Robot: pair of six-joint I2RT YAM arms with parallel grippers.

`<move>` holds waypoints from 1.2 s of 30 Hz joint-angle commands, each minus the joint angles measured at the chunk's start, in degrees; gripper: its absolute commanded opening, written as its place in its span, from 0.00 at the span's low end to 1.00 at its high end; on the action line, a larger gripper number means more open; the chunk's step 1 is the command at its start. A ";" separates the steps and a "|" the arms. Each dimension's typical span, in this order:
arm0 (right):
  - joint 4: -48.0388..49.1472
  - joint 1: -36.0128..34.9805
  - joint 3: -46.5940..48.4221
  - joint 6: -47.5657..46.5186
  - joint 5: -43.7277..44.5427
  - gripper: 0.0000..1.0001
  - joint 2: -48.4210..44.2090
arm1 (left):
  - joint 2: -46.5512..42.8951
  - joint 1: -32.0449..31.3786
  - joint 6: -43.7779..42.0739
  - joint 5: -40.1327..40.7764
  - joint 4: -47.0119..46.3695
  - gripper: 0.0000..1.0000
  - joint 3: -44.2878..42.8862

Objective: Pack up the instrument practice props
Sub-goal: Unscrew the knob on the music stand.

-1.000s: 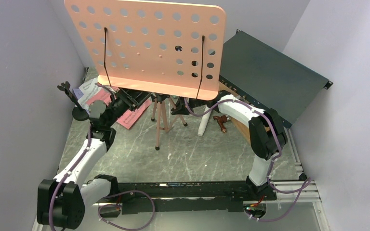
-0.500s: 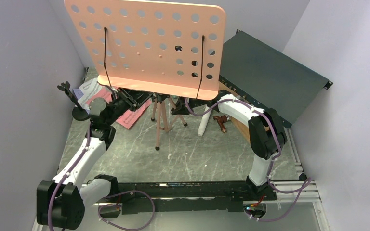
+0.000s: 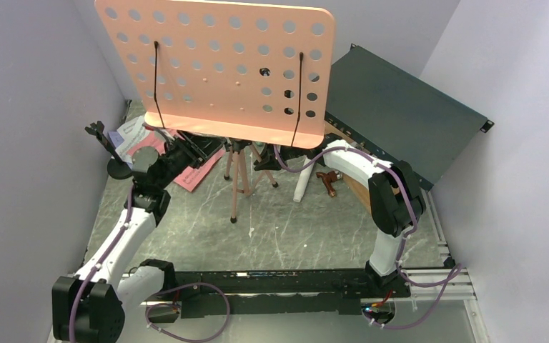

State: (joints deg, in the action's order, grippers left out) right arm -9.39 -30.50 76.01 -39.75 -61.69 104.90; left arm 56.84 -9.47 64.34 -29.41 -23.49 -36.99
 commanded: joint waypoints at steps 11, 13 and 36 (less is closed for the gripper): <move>-7.99 -0.60 -1.48 -3.02 4.12 0.08 3.91 | 0.46 -0.04 2.18 1.29 -1.38 0.59 1.31; -8.01 -0.61 -1.48 -3.06 4.12 0.08 3.82 | 2.01 -0.10 2.28 0.49 -0.90 0.59 0.11; -8.89 -0.69 -1.30 -3.85 4.05 0.08 4.04 | -18.40 -0.10 -30.56 2.27 -24.88 0.83 23.86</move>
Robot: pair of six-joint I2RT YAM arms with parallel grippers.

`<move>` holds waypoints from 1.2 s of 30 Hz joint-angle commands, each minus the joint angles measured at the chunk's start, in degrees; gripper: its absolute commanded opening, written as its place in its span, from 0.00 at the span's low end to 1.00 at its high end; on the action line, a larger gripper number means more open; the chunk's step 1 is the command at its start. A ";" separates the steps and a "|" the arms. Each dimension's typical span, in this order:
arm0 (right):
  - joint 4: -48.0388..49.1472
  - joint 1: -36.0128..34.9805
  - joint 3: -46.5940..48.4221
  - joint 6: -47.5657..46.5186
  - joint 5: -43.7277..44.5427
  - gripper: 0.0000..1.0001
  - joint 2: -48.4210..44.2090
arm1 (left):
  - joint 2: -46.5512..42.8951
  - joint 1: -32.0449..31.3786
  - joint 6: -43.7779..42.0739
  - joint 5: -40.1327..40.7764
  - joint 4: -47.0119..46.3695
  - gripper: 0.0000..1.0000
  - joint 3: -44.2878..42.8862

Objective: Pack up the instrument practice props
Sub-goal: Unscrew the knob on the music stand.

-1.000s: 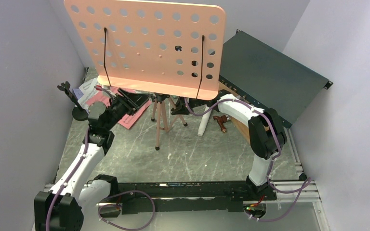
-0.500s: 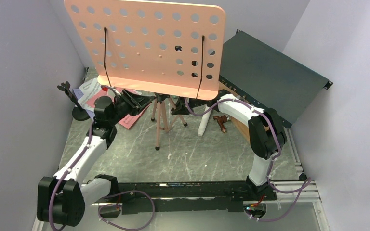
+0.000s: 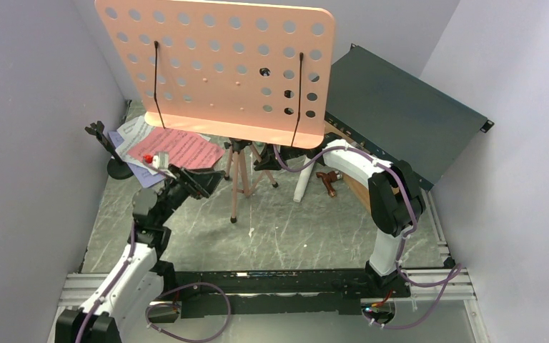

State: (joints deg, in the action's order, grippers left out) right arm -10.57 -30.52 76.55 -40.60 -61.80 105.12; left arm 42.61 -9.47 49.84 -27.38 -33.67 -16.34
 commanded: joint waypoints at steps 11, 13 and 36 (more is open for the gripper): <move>-7.76 -1.15 -1.85 -3.15 4.54 0.08 4.35 | 8.21 -0.11 -40.17 -6.84 -31.75 0.85 -1.73; -7.76 -1.16 -1.85 -3.30 4.67 0.08 4.18 | 10.73 -0.11 -41.38 -8.49 -32.45 0.83 -3.72; -8.50 -1.18 -1.46 -3.87 4.76 0.08 5.00 | 20.98 -0.80 -37.14 -18.23 -34.13 0.51 -12.10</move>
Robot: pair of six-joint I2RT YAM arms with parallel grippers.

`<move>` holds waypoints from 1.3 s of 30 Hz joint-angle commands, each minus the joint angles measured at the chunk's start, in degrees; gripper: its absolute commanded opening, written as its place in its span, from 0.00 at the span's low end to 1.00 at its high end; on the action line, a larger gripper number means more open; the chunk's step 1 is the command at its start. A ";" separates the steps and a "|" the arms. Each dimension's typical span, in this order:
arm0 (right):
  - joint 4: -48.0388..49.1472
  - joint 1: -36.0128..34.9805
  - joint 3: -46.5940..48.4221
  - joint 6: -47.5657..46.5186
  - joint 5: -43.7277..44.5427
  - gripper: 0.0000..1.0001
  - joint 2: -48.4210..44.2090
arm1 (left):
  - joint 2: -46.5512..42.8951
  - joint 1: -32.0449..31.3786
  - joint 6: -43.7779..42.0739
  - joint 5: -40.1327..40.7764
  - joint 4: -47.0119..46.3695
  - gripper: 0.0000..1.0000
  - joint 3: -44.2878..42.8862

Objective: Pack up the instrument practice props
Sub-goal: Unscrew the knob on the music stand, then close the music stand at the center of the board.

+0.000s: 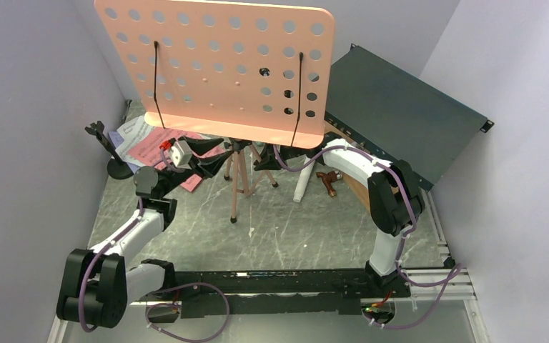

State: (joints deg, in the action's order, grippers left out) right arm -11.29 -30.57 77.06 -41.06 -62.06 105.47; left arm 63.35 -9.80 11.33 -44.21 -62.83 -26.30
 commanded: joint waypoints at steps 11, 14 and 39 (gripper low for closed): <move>-8.06 -1.16 -1.82 -3.59 4.93 0.08 5.00 | -1.71 -0.74 -0.44 1.48 -3.46 0.51 -2.06; -8.13 -1.16 -1.82 -3.59 4.93 0.08 5.09 | -2.21 -0.74 -0.59 1.51 -3.06 0.49 -2.39; -8.66 -1.16 -1.65 -3.64 4.47 0.08 5.10 | -6.40 -0.74 17.66 10.23 1.41 0.37 0.47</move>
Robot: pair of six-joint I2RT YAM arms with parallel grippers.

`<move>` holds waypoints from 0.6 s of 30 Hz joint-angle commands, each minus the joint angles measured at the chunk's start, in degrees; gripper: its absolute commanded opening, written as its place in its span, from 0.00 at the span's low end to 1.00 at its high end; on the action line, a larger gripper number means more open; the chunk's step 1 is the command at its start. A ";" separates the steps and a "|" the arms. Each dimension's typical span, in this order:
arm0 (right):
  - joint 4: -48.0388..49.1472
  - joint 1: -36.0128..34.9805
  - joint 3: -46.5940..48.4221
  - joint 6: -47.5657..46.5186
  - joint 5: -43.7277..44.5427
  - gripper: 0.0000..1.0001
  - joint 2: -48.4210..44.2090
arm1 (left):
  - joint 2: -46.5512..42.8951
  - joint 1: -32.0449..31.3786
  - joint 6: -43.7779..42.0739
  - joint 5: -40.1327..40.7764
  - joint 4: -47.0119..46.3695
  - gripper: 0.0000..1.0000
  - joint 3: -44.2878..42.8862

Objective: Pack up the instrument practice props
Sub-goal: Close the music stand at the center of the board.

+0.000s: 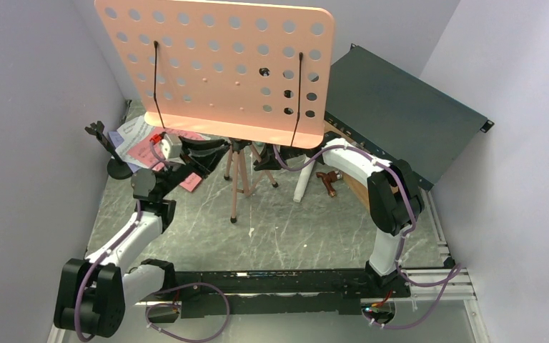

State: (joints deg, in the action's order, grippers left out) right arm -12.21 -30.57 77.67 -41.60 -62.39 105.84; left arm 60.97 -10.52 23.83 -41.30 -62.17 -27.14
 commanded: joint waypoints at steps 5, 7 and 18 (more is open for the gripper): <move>-7.60 -1.16 -2.30 -2.65 3.92 0.08 4.55 | -12.09 -0.02 4.24 11.83 11.17 0.71 3.39; -7.44 -1.16 -2.35 -2.48 3.49 0.11 4.47 | -15.24 -0.02 4.12 11.88 15.68 0.76 4.33; -7.49 -1.05 -2.26 -1.03 -3.00 0.14 2.94 | -19.41 -0.59 4.69 6.20 18.30 0.63 11.86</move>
State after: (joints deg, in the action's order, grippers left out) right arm -12.03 -30.46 77.73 -41.54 -63.79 105.97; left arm 41.12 -10.59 28.18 -33.06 -44.36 -15.92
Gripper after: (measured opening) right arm 0.187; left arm 0.646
